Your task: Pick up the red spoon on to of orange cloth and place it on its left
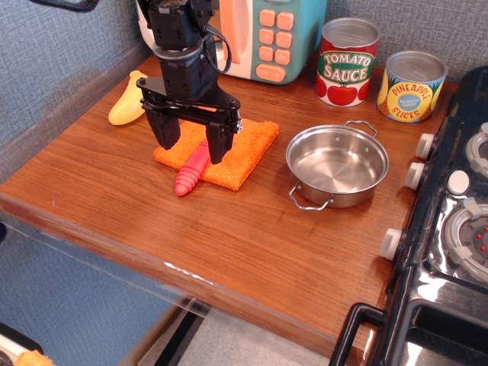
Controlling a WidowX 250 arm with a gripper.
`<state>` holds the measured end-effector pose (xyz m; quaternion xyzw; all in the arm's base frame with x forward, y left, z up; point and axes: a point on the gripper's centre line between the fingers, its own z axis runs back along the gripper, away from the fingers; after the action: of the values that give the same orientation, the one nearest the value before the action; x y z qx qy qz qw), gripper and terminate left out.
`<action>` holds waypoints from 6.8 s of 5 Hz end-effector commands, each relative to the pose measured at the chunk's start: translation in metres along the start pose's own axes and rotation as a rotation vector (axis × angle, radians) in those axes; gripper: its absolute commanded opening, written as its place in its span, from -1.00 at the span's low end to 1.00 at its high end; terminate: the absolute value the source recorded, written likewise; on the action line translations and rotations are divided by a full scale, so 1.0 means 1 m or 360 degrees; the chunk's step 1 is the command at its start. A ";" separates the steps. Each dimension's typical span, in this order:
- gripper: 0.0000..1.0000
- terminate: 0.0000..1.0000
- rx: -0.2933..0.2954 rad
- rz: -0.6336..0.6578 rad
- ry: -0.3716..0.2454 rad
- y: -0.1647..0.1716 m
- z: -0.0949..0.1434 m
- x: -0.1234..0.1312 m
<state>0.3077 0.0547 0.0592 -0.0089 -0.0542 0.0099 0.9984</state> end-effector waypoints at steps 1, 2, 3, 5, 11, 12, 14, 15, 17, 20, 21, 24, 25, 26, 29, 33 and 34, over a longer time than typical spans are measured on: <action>1.00 -1.00 0.0000 0.0000 0.0000 0.000 0.000 0.000; 1.00 -1.00 -0.0045 0.0047 -0.0047 0.008 -0.007 0.000; 1.00 -1.00 -0.0076 0.0030 -0.0052 0.018 -0.010 -0.008; 1.00 -1.00 -0.0060 0.0000 0.0021 0.034 -0.030 -0.045; 1.00 -1.00 0.0036 0.0005 0.0019 0.009 -0.056 -0.028; 1.00 -1.00 0.0036 0.0022 0.0026 0.008 -0.060 -0.027; -1.00 -1.00 0.0028 0.0047 0.0037 0.010 -0.067 -0.028; -1.00 -1.00 0.0033 0.0050 0.0056 0.012 -0.070 -0.029; -1.00 -1.00 0.0003 0.0048 -0.0011 0.007 -0.053 -0.030; -1.00 -1.00 -0.0199 0.0132 -0.0384 0.049 0.052 -0.033; -1.00 -1.00 -0.0108 0.0165 -0.0296 0.074 0.040 -0.051; -1.00 -1.00 0.0070 -0.0060 -0.0031 0.121 -0.025 -0.069; -1.00 -1.00 0.0119 -0.0021 0.0021 0.124 -0.037 -0.069; -1.00 -1.00 0.0158 0.0069 0.0033 0.131 -0.041 -0.072; 1.00 -1.00 0.0092 -0.0034 -0.0050 0.126 -0.020 -0.076; 1.00 -1.00 -0.0001 -0.0110 -0.0092 0.104 0.007 -0.077; 1.00 -1.00 -0.0001 -0.0110 -0.0092 0.104 0.007 -0.077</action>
<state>0.2252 0.1526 0.0409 -0.0202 -0.0666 -0.0191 0.9974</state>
